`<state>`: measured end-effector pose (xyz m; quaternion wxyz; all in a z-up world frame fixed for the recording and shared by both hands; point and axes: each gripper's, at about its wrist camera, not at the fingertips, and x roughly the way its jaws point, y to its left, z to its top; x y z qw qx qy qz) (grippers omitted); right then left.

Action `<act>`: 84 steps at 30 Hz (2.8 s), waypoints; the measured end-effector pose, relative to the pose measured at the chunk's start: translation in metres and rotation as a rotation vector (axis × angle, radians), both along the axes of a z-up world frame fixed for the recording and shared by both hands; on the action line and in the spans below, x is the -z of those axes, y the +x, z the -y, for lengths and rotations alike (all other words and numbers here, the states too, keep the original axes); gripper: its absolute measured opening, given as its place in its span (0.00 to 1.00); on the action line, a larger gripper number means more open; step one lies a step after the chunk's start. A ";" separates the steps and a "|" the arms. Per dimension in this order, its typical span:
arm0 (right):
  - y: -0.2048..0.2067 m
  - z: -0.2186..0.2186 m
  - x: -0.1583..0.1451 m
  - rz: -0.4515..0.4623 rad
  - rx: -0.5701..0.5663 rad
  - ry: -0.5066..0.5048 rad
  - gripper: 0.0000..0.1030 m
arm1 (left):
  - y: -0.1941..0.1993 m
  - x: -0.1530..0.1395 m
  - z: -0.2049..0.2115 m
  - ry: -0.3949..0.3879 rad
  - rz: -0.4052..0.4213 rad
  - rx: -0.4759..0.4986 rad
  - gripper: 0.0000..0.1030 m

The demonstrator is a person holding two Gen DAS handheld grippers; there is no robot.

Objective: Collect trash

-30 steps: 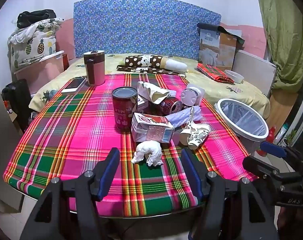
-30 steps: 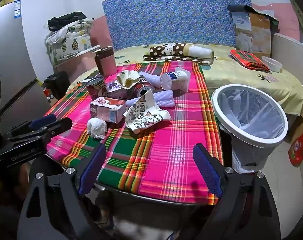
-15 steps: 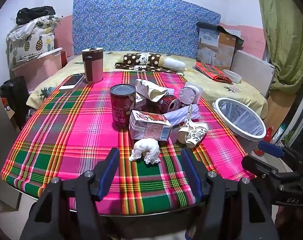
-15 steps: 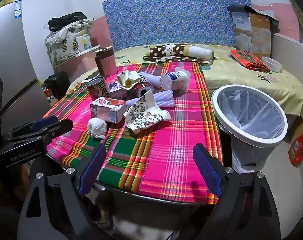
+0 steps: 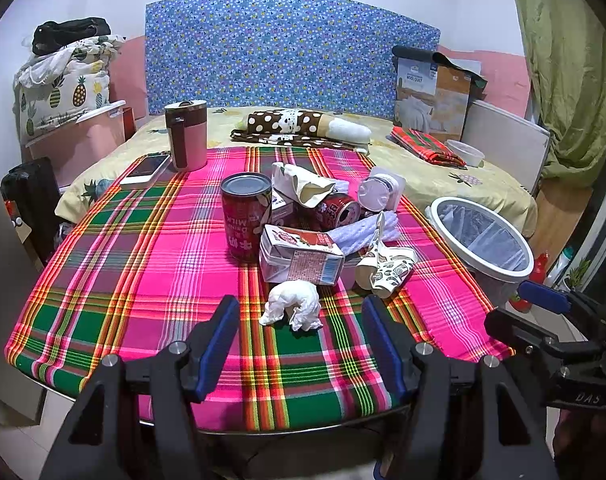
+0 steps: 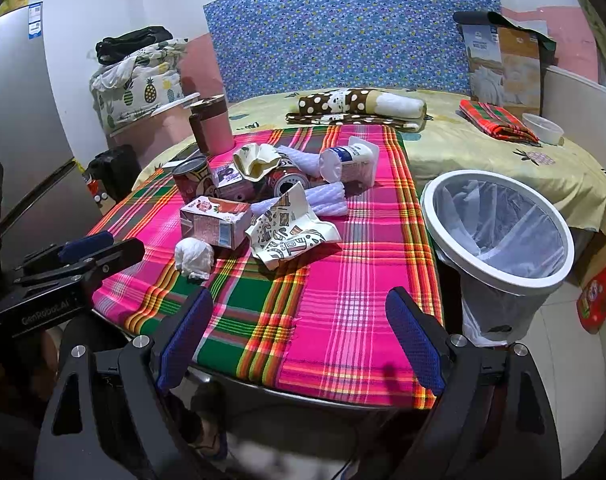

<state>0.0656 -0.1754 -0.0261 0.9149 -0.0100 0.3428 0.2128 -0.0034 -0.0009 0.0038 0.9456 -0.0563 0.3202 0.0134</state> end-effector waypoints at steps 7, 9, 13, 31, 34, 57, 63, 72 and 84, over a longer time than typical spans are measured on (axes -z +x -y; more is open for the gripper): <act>-0.001 0.000 -0.002 0.001 -0.001 0.001 0.86 | 0.000 0.000 0.000 0.001 0.000 0.000 0.64; 0.000 0.000 -0.001 -0.001 0.000 0.002 0.86 | 0.000 0.000 0.000 0.001 0.001 0.000 0.64; 0.000 0.000 -0.001 -0.001 0.000 0.001 0.86 | 0.000 0.000 -0.001 0.002 0.002 0.000 0.64; 0.000 0.000 -0.002 0.001 0.000 0.002 0.86 | 0.001 0.000 -0.003 0.002 -0.001 0.002 0.64; 0.000 0.000 -0.002 0.001 0.000 0.003 0.86 | 0.002 -0.001 -0.003 0.001 -0.001 0.003 0.64; 0.006 0.001 -0.003 -0.008 0.006 0.010 0.86 | 0.004 0.000 -0.004 -0.013 0.008 0.022 0.64; 0.022 0.000 0.007 -0.071 0.018 0.032 0.86 | 0.016 0.007 -0.011 -0.011 -0.003 0.015 0.64; 0.045 -0.011 0.021 -0.163 -0.009 0.084 0.72 | 0.041 0.015 -0.029 -0.021 -0.015 -0.008 0.64; 0.078 -0.017 0.042 -0.297 -0.007 0.169 0.69 | 0.080 0.020 -0.061 -0.032 -0.014 -0.082 0.64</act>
